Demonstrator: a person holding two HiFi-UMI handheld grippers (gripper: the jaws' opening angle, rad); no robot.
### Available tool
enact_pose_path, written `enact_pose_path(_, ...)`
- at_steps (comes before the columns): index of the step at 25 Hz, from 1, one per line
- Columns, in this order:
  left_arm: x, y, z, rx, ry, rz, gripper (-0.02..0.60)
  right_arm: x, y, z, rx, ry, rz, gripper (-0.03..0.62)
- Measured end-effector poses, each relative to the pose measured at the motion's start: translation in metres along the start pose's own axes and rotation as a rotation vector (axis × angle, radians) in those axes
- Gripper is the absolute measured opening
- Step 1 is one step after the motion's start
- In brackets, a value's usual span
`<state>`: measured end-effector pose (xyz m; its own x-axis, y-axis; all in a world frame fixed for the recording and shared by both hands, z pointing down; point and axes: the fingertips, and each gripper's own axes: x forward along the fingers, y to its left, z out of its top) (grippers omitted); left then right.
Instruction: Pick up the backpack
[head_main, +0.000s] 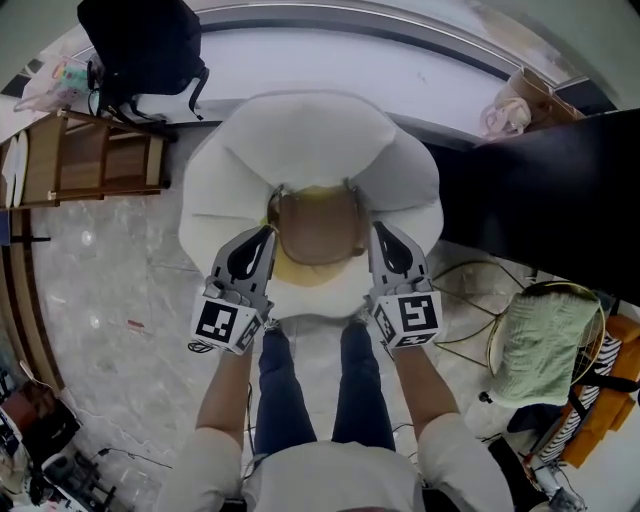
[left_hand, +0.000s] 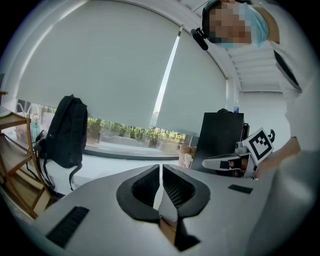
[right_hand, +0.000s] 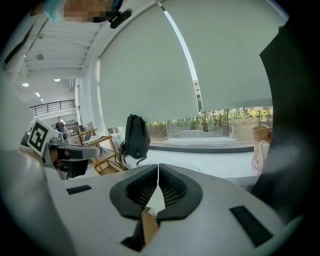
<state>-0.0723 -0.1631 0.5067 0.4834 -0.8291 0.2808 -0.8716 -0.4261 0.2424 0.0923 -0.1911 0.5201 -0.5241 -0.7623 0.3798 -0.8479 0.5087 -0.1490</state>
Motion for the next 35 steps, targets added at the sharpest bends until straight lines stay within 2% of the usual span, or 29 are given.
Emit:
enact_pose_path(15,0.036,0.021,-0.071,-0.021,0.053,0.011,0.041,0.037,-0.015,-0.068,-0.009,0.060,0.016,0.030)
enact_pose_path(35,0.066,0.048,-0.204,-0.081,0.179,0.049,0.041,0.075,-0.040,-0.191,0.012,0.168,0.027,0.031)
